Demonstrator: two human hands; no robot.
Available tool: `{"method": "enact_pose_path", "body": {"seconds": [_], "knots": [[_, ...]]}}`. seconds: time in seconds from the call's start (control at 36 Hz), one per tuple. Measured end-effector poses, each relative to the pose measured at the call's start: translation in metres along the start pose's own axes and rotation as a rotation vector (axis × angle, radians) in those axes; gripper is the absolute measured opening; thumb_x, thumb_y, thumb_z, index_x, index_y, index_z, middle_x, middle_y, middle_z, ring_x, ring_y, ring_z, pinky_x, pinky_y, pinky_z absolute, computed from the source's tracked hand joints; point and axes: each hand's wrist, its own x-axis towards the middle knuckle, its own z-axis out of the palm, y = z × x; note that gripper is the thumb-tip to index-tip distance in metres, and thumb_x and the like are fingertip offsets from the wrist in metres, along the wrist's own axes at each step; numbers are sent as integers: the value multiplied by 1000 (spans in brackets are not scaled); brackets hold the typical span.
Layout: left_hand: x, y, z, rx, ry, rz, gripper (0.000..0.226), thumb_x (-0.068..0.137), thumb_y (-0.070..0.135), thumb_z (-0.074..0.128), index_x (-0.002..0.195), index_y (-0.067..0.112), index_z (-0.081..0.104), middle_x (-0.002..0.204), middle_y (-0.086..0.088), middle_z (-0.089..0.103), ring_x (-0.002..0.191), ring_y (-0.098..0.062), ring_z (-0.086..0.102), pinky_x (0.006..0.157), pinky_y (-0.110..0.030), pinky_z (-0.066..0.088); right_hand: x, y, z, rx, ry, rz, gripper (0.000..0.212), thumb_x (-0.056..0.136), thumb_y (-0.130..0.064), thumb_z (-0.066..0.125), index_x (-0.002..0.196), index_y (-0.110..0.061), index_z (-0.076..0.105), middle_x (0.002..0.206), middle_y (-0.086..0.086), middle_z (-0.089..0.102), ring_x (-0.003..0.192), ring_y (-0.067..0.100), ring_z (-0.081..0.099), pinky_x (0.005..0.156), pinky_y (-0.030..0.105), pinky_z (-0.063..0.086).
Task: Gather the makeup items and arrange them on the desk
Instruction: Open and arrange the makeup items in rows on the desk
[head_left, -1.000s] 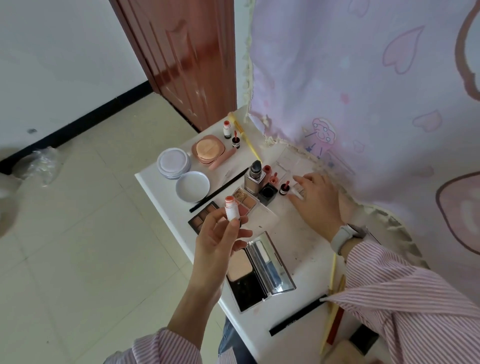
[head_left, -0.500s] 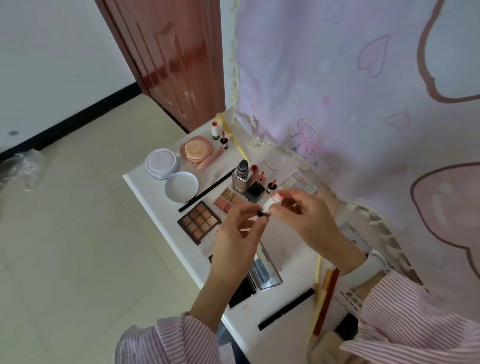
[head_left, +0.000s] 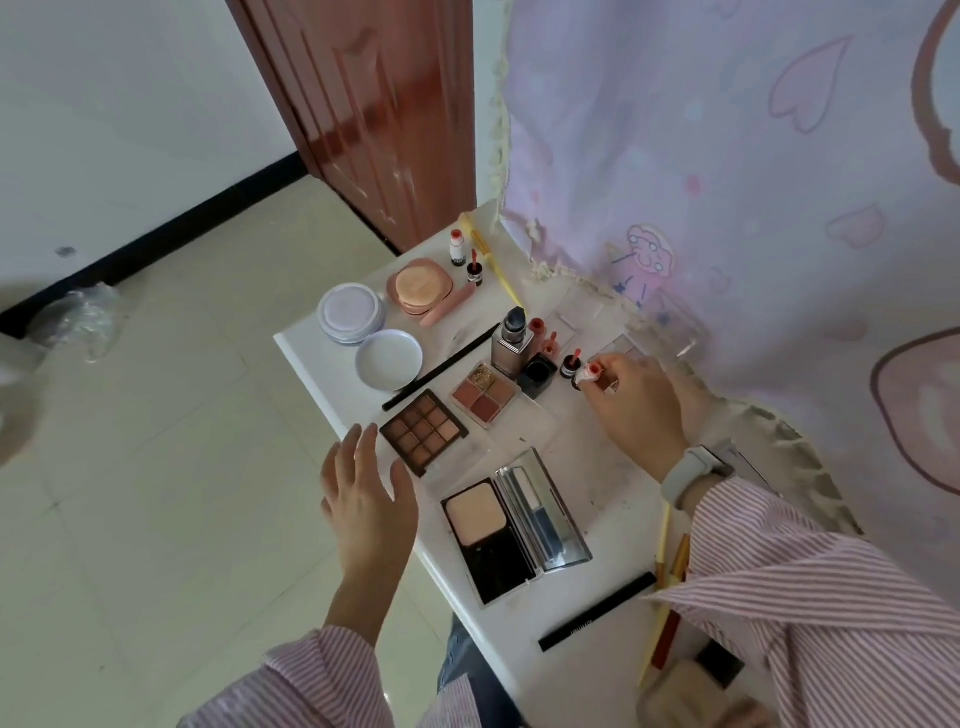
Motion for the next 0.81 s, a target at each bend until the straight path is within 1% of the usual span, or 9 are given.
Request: {"method": "enact_pose_path", "body": {"seconds": [0.19,0.31,0.39,0.47,0.53,0.61,0.67,0.75,0.81], "knots": [[-4,-7,7,144,-168,-20,55,97,21,41,148,17,20,156,1,13,144,-22,0,111,-50,17,1,0,2,-79,-7,-3,25,90,-31,53,106,-15,63,100,4,64,102,23,48,87,43,42],[-6,-9,7,168,-196,-19,55,99,26,37,149,17,15,157,4,7,144,-22,-4,112,-49,14,-1,0,-1,-67,-18,-8,27,89,-31,55,111,-16,61,101,3,64,102,23,48,86,42,42],[-6,-10,6,163,-207,-12,55,99,27,37,149,17,15,157,4,7,144,-23,-3,112,-48,14,-11,0,-10,-7,-18,-17,34,86,-27,59,119,-17,55,91,-2,60,95,20,47,79,33,39],[-6,-10,4,168,-223,-1,56,99,27,37,149,17,15,157,4,6,144,-24,-3,112,-50,15,-31,3,-25,107,30,-27,34,86,-20,61,119,-15,55,88,-6,54,91,18,50,83,29,38],[-6,-11,3,160,-231,5,56,99,27,37,149,17,15,157,3,6,144,-25,-3,113,-52,15,-51,10,-34,83,61,-107,23,85,-15,62,108,-13,62,85,-8,54,89,18,50,81,29,38],[-10,-12,3,151,-229,25,55,99,27,37,148,16,16,157,2,6,144,-26,-2,112,-53,18,-86,25,-39,22,-2,-237,14,83,-11,65,97,-12,67,84,-8,58,83,14,48,78,32,42],[-14,-15,3,143,-224,35,54,98,25,38,148,15,18,157,-1,8,144,-27,-1,112,-53,19,-109,36,-35,-67,-45,-334,12,81,-18,62,91,-13,68,83,-3,62,84,17,50,75,37,46],[-27,-20,4,123,-208,55,53,97,23,42,146,12,24,156,-4,14,143,-29,4,111,-52,20,-142,47,-26,-213,-126,-482,24,75,-33,50,85,-18,67,85,-2,63,87,14,45,69,35,46],[-37,-24,4,107,-185,74,51,96,20,46,144,10,30,155,-6,20,143,-31,8,110,-52,22,-158,49,-19,-282,-203,-566,21,72,-34,56,86,-21,65,88,-3,61,87,15,45,67,35,45]]}}
